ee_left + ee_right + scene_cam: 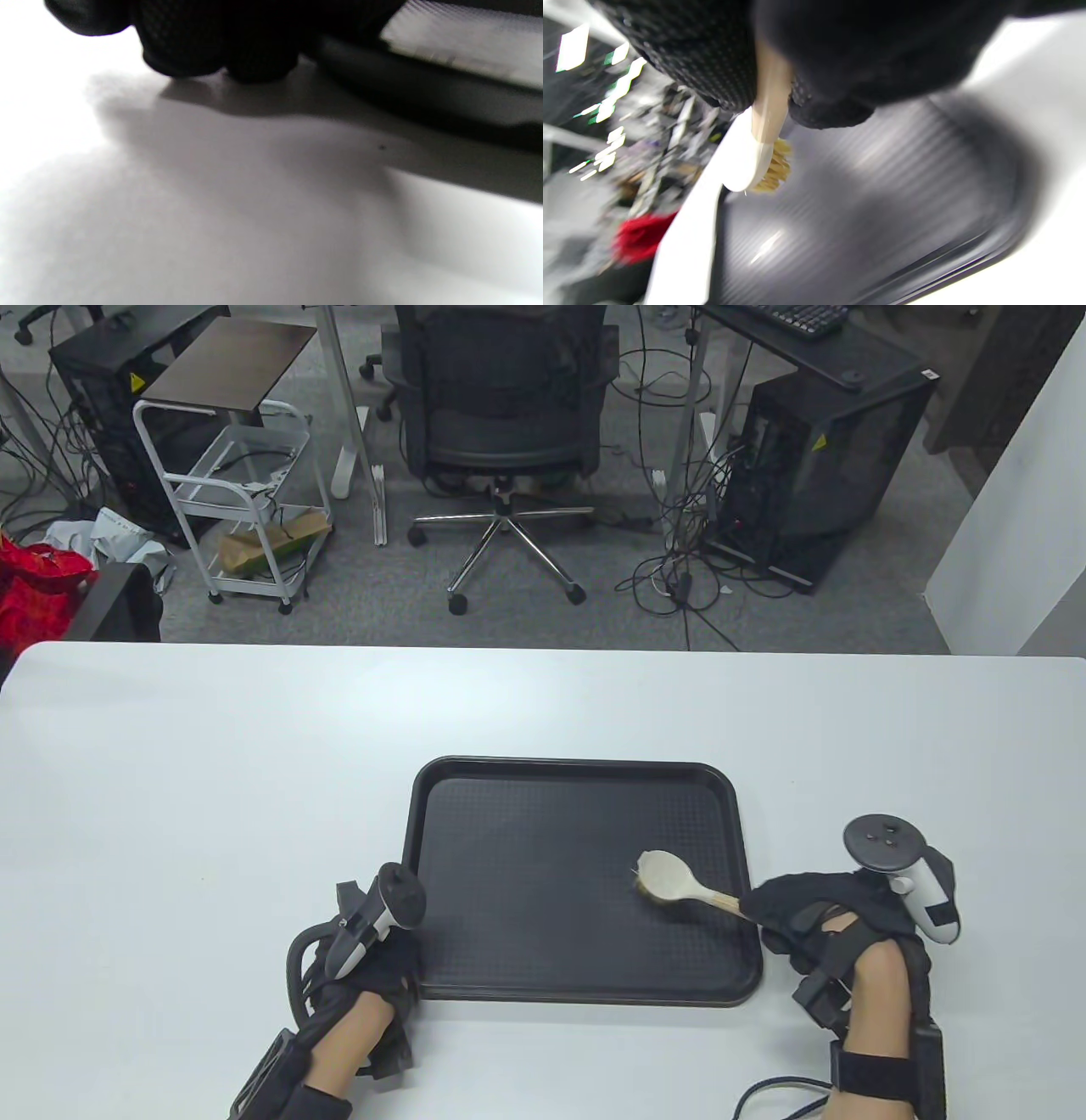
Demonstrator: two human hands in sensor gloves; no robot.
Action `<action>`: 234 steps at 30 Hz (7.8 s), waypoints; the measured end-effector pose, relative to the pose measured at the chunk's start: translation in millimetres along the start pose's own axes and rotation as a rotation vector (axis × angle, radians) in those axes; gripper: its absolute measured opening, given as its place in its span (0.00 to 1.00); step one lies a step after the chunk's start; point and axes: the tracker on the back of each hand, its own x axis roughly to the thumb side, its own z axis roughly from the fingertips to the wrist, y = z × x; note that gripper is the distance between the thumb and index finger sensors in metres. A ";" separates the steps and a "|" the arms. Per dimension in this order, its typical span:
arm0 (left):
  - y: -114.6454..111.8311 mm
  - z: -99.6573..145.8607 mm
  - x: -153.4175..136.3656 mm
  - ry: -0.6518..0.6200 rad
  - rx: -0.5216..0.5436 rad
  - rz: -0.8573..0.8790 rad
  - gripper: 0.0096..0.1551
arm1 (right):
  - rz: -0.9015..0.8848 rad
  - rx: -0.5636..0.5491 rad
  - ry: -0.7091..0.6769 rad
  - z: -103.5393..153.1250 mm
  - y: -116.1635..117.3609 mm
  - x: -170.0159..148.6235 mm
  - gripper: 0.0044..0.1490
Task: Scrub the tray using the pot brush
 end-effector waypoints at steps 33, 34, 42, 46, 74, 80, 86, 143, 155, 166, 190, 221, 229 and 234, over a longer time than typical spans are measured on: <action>-0.7 -0.8 -0.4 -0.001 0.004 0.003 0.39 | 0.289 0.039 -0.067 -65.1 186.8 89.2 0.32; -0.6 -0.9 -0.4 -0.001 0.005 0.002 0.39 | 0.312 0.035 -0.059 -63.5 182.7 89.2 0.32; -0.7 -0.8 -0.4 0.001 0.005 0.002 0.39 | 0.352 0.066 0.028 -58.6 145.7 74.7 0.32; -0.8 -0.7 -0.5 0.001 0.006 0.002 0.39 | 0.354 0.087 0.064 -55.7 126.8 65.8 0.32; -0.8 -0.9 -0.4 0.001 0.005 0.003 0.39 | 0.149 -0.020 0.265 -9.2 0.9 -27.0 0.30; -0.9 -0.9 -0.5 0.002 0.005 0.002 0.39 | 0.048 -0.053 0.291 1.6 -19.5 -54.5 0.30; -0.8 -1.0 -0.3 0.001 0.004 0.002 0.39 | -0.001 -0.120 0.329 20.0 -39.7 -74.5 0.30; -0.3 -2.1 1.9 -0.002 0.007 -0.029 0.40 | 0.356 0.244 0.022 -52.6 144.6 66.8 0.33; -0.2 -1.6 2.1 -0.001 0.009 -0.035 0.40 | 0.334 0.210 0.107 -38.1 87.0 37.9 0.31; -0.5 -1.3 2.6 -0.002 0.010 -0.036 0.40 | 0.241 0.096 0.186 -17.2 30.0 -4.9 0.30; -1.3 -0.8 2.7 -0.002 0.019 -0.038 0.40 | -0.022 -0.172 0.356 46.7 -52.7 -95.8 0.28; -1.9 -0.9 4.1 -0.006 0.022 -0.052 0.40 | -0.048 -0.071 -0.063 -156.5 164.2 110.3 0.37; -1.8 -0.9 5.3 -0.008 0.026 -0.068 0.40 | -0.103 -0.044 -0.052 -168.6 182.0 110.2 0.37; -1.8 -0.8 5.6 -0.009 0.027 -0.072 0.40 | -0.047 -0.115 -0.018 -166.2 178.0 107.9 0.36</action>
